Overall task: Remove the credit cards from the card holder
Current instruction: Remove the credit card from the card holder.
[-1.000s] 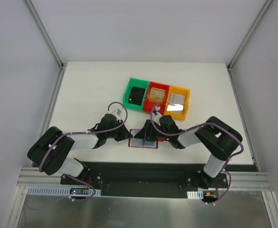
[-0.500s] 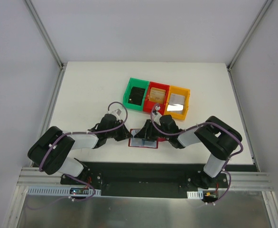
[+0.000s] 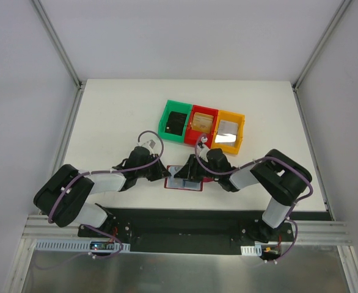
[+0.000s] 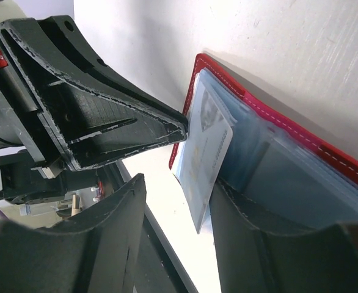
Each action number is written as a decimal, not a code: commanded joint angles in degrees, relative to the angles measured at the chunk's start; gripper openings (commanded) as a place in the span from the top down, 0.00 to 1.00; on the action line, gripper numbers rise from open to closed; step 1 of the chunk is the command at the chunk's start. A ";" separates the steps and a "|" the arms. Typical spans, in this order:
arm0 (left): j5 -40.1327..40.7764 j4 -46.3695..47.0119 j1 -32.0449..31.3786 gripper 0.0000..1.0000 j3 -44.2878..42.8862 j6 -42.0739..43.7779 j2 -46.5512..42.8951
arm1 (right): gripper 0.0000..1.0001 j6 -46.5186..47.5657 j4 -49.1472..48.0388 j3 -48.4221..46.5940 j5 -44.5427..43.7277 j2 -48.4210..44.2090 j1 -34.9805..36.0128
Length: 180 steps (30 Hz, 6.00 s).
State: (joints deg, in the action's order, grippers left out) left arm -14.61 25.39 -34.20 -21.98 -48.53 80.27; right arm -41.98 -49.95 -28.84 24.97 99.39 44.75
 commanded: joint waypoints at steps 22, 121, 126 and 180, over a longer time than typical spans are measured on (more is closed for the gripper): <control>3.27 -3.59 -0.52 1.00 1.15 0.81 -0.82 | 0.56 -0.03 -3.48 2.38 1.48 -4.21 -1.33; 4.59 -2.80 -3.07 1.00 1.59 -2.62 2.08 | 0.60 -3.29 -8.58 6.16 5.00 -6.23 -5.20; 4.77 -2.71 -2.63 1.00 1.94 -2.44 1.65 | 0.62 -2.94 -8.41 6.87 5.00 -6.84 -5.73; 5.11 -11.49 -0.52 0.66 -0.96 2.56 -10.73 | 1.00 18.85 34.89 -1.03 2.63 -29.42 -9.16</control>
State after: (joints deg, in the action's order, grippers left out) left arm -11.70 20.43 -35.16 -20.95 -48.95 74.98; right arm -29.39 -24.97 -25.17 28.93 76.27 35.86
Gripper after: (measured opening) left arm 0.306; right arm 0.010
